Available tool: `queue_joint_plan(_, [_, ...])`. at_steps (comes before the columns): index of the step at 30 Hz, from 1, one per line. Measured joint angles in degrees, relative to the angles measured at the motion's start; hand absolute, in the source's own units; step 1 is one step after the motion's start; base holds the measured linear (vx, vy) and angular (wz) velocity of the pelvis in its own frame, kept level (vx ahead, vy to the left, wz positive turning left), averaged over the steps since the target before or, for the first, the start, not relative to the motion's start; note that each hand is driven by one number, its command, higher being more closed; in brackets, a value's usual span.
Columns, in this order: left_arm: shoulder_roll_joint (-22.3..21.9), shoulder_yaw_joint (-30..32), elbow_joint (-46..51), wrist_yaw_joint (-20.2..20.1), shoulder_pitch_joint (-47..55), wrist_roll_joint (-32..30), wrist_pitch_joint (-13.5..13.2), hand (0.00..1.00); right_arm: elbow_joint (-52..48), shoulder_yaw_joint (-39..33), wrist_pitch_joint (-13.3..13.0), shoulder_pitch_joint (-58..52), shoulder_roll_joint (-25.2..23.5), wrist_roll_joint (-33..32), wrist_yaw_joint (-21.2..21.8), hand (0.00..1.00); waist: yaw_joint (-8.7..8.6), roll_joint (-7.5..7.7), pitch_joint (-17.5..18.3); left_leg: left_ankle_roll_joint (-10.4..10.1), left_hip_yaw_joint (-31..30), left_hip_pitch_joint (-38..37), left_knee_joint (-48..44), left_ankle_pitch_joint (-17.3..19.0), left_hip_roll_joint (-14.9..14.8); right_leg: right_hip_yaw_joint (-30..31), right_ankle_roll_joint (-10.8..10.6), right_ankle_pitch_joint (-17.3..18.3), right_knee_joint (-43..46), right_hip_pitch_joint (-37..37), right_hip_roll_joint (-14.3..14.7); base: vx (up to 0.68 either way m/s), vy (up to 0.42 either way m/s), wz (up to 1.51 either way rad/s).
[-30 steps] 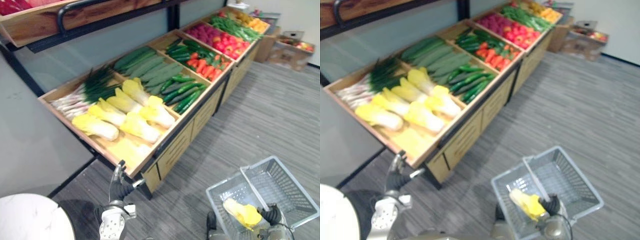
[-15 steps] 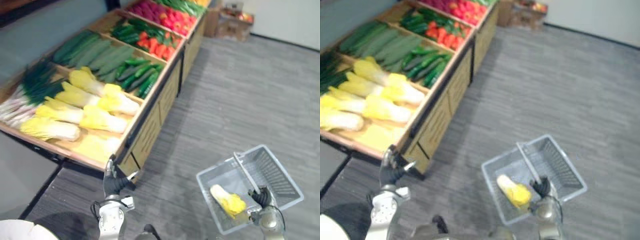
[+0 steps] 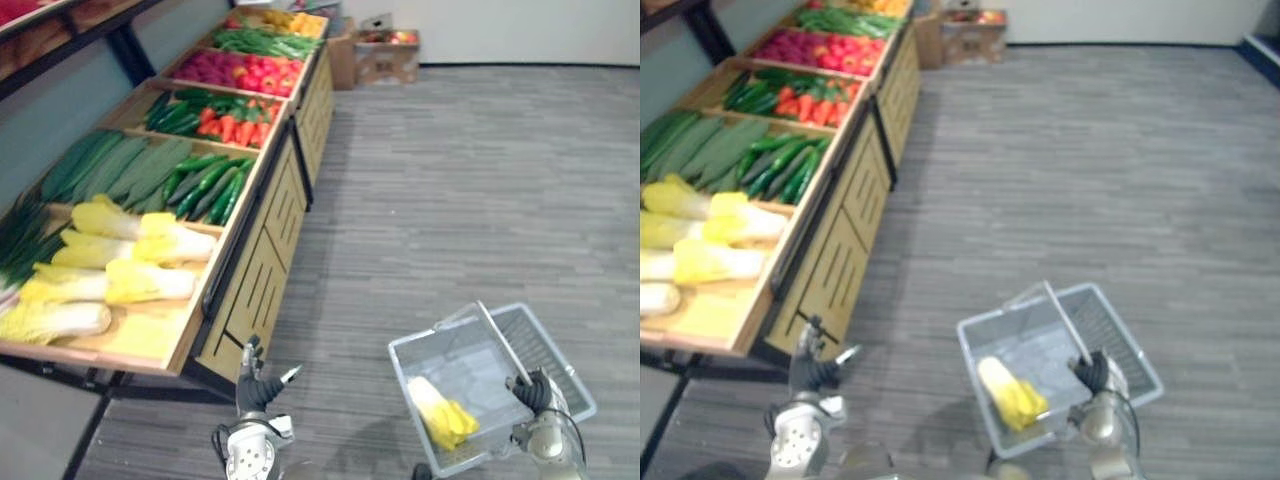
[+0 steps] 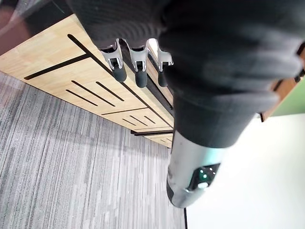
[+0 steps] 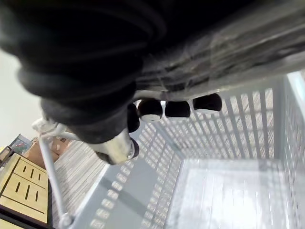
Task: Pick vegetable in the basket
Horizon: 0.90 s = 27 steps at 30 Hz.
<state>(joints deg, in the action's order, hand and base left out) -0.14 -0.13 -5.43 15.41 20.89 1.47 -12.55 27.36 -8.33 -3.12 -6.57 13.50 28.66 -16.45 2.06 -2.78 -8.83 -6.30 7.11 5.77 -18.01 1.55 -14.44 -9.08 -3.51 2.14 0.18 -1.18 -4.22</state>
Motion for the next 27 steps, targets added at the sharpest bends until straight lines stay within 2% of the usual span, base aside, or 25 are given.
queue_joint_plan(3, [0.14, 0.15, 0.36, 0.05, -0.88, 0.02, -0.77, 0.0, 0.52, -0.11, -0.02, -0.09, -0.41, -0.12, 0.02, 1.0, -0.35, -0.81, -0.08, -0.29, -1.69, -0.1, 1.23, 2.37, 1.24, 0.39, -1.06, -2.34, -0.4, 0.94, -0.54, 0.0, 0.173, -0.15])
queue_joint_plan(4, [0.3, 0.15, 1.52, 0.09, -1.63, 0.02, -0.79, 0.0, 0.5, -0.14, -0.04, -0.01, -0.71, -0.18, 0.02, 1.0, -0.6, 0.43, -0.86, -0.24, -1.39, -0.84, 3.7, 2.43, 2.51, 0.34, -1.51, -3.57, -1.32, 1.12, -1.74, -0.02, 0.272, 0.08])
queue_joint_plan(5, [0.33, 0.09, 2.66, 0.19, -1.74, 0.02, -0.83, 0.0, 0.47, -0.37, -0.05, -0.02, -0.73, -0.18, 0.01, 1.0, -0.69, 1.05, -1.11, -0.28, -1.41, -1.09, 5.7, 2.46, 3.15, 0.24, -2.04, -3.95, -1.41, 1.75, -2.24, -0.03, 0.257, 0.11])
queue_joint_plan(9, [0.42, -0.02, 3.69, 0.48, -2.69, 0.01, -0.83, 0.0, 0.26, -0.94, -0.08, 1.02, -1.04, -0.53, -0.06, 1.0, -0.26, 1.99, -1.39, -0.58, 0.48, -1.95, 9.41, 4.8, 4.26, 2.45, -2.96, -4.78, -0.04, 4.9, -3.22, -0.05, 0.166, -0.22])
queue_joint_plan(12, [1.08, -0.61, 4.7, 0.5, -2.81, -0.07, -0.83, 0.0, 0.05, -0.84, -0.24, 1.51, -1.91, -0.53, -0.04, 1.0, -0.33, 3.54, -2.19, 0.86, 3.68, -2.96, 6.55, 8.86, 6.08, 6.63, -4.11, -2.57, 8.96, 9.54, -5.58, -0.08, 0.169, -0.61])
queue_joint_plan(13, [1.37, -0.66, 4.71, 0.5, -2.93, -0.09, -0.83, 0.0, 0.06, -0.85, -0.23, 1.49, -2.02, -0.53, -0.04, 1.0, -0.42, 3.5, -2.18, 0.97, 4.13, -3.09, 6.08, 9.48, 6.35, 6.69, -4.06, -2.54, 11.25, 10.82, -5.88, -0.12, 0.119, -0.62])
queue_joint_plan(15, [4.67, -0.61, 4.7, 0.51, -3.37, -0.43, -0.87, 0.0, 0.08, -0.56, -0.21, 1.03, -3.47, -0.69, 0.37, 1.0, -1.15, 4.46, -2.77, 1.65, 5.99, -4.87, 5.98, 10.41, 6.56, 5.79, -3.22, -3.52, 23.95, 17.01, -6.94, -0.09, 0.076, -0.48])
queue_joint_plan(17, [5.92, -0.61, 4.69, 0.5, -3.1, -0.52, -0.93, 0.0, 0.1, 0.02, -0.22, 0.67, -4.09, -1.3, 0.48, 1.0, -1.72, 4.93, -3.04, 1.77, 6.36, -6.19, 6.01, 10.67, 6.1, 4.44, -2.46, -4.4, 25.75, 17.7, -7.12, 0.03, 0.018, -0.21])
queue_joint_plan(18, [7.39, -0.51, 4.68, 0.51, -2.98, -0.51, -0.94, 0.0, 0.11, 0.44, -0.22, 0.69, -4.59, -1.76, 0.53, 1.0, -1.95, 5.08, -3.17, 1.71, 6.6, -6.57, 6.01, 10.76, 5.22, 1.79, -1.7, -5.03, 25.78, 18.04, -7.53, 0.07, -0.022, -0.17])
queue_joint_plan(19, [7.72, -0.5, 4.69, 0.51, -3.1, -0.51, -0.94, 0.0, 0.18, 0.44, -0.21, 0.69, -4.57, -1.76, 0.53, 1.0, -2.0, 4.97, -3.32, 1.71, 6.63, -6.57, 6.02, 10.77, 4.92, 0.99, -1.33, -4.75, 25.71, 18.12, -7.54, 0.09, -0.058, -0.15])
queue_joint_plan(20, [7.69, -0.53, 4.68, 0.56, -3.42, -0.5, -0.95, 0.0, 0.26, 0.42, -0.2, 0.85, -4.4, -1.76, 0.54, 1.0, -1.79, 5.3, -3.47, 1.64, 6.65, -6.59, 6.03, 10.82, 4.42, -0.29, 0.47, -3.06, 25.43, 18.23, -7.64, 0.07, -0.072, -0.05])
queue_joint_plan(21, [7.51, -0.59, 4.63, 0.57, -3.45, -0.5, -0.95, 0.0, 0.26, 0.38, -0.21, 0.94, -4.39, -1.76, 0.54, 1.0, -1.71, 5.35, -3.48, 1.4, 6.65, -6.59, 6.02, 10.97, 4.16, -0.33, 1.33, -2.48, 24.71, 18.31, -7.69, 0.14, -0.145, -0.05])
queue_joint_plan(23, [7.29, -1.37, 4.5, 0.58, -3.57, -0.49, -0.95, 0.0, 0.25, 0.34, -0.21, 1.69, -4.36, -1.73, 0.53, 1.0, -1.65, 5.2, -3.57, 0.0, 6.65, -6.77, 5.89, 11.82, 2.58, 0.14, 1.65, -2.29, 21.28, 19.87, -8.15, 0.17, -0.187, -0.03])
queue_joint_plan(24, [7.27, -1.91, 4.37, 0.6, -3.94, -0.49, -0.94, 0.0, 0.24, 0.34, -0.19, 2.43, -4.27, -1.72, 0.53, 1.0, -1.59, 4.96, -3.72, -1.26, 6.58, -7.13, 5.74, 12.38, 1.47, 0.13, 0.89, -2.9, 18.44, 20.75, -8.77, 0.23, -0.265, 0.05])
queue_joint_plan(25, [7.28, -2.26, 4.33, 0.67, -4.29, -0.49, -0.94, 0.0, 0.19, 0.34, -0.16, 2.91, -4.25, -1.72, 0.52, 1.0, -1.57, 5.48, -3.51, -3.28, 6.38, -7.96, 5.73, 12.85, 0.85, -0.08, -0.37, -4.27, 14.66, 21.04, -9.31, 0.26, -0.297, 0.11])
queue_joint_plan(26, [7.34, -2.3, 4.32, 0.72, -4.43, -0.5, -0.95, 0.0, 0.11, 0.34, -0.14, 2.91, -4.25, -1.71, 0.5, 1.0, -1.56, 6.28, -3.17, -4.63, 6.28, -8.43, 5.75, 13.13, 0.86, -0.09, -0.29, -5.57, 13.03, 20.79, -9.94, 0.33, -0.317, 0.09])
queue_joint_plan(27, [6.48, -2.3, 2.74, 1.0, -5.66, -0.48, -0.89, 0.0, 0.33, 0.22, 0.01, 3.23, -3.15, -1.71, 0.45, 1.0, -1.23, 4.61, -3.8, -6.72, 5.89, -9.43, 5.76, 13.36, -0.54, -0.74, -3.16, -6.89, 15.28, 21.09, -9.3, 0.34, -0.304, 0.01])
